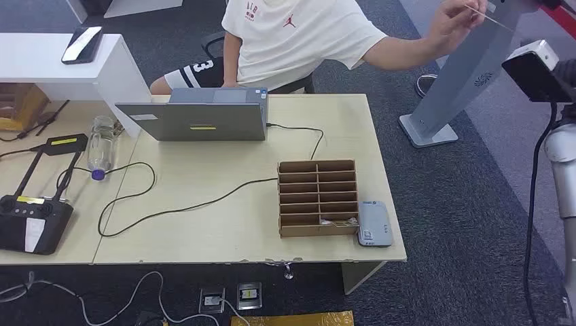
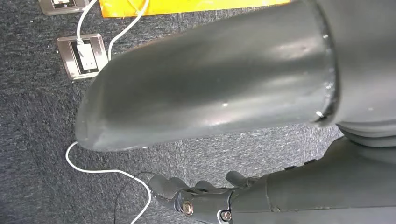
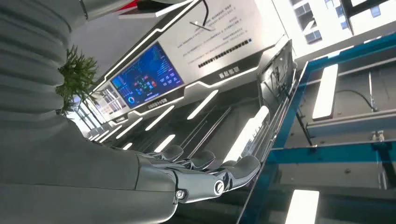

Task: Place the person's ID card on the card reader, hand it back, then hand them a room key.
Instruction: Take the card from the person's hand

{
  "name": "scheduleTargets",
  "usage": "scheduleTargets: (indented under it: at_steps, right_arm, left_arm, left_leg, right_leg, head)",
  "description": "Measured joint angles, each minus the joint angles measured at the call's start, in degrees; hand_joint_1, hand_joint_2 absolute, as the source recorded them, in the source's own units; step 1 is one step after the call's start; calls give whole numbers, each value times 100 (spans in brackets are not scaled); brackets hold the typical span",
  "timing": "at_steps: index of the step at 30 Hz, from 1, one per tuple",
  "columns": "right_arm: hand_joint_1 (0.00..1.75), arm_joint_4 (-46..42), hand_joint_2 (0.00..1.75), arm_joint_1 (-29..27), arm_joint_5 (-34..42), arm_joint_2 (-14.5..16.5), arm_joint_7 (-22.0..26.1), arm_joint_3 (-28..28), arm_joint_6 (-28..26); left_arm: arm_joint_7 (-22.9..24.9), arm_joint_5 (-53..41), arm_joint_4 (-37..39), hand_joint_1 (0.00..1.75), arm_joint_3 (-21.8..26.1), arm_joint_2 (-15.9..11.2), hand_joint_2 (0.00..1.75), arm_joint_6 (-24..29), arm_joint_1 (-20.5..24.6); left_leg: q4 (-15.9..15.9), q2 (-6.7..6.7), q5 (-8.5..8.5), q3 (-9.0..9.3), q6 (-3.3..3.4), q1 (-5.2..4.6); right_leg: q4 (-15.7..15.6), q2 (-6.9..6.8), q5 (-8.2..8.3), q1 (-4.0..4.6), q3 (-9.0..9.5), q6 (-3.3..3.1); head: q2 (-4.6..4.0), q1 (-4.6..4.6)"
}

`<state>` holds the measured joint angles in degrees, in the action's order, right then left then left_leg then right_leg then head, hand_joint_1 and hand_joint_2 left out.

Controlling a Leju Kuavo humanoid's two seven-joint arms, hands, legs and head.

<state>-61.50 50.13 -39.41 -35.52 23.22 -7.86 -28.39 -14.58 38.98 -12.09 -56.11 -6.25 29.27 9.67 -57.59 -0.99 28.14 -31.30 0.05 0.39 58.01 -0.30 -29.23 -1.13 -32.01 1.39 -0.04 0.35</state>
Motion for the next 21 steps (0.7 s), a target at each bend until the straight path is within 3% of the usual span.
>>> scheduleTargets:
  at_steps: [10,21]
  right_arm:
    - [0,212,175,327,-423,222,-74,-755,1286]
    - [0,521,175,461,-587,657,-7,-1713,1518]
  left_arm:
    - [0,-3,1,0,-38,-48,0,-147,38]
    - [0,-4,2,0,-107,-93,0,-230,22]
  left_leg:
    - [1,-2,-3,-2,-3,2]
    - [1,-2,-3,-5,-3,5]
  right_leg:
    - [1,-2,0,2,0,0]
    - [2,-1,-1,5,-3,-1]
  head:
    - [0,0]
    - [0,1]
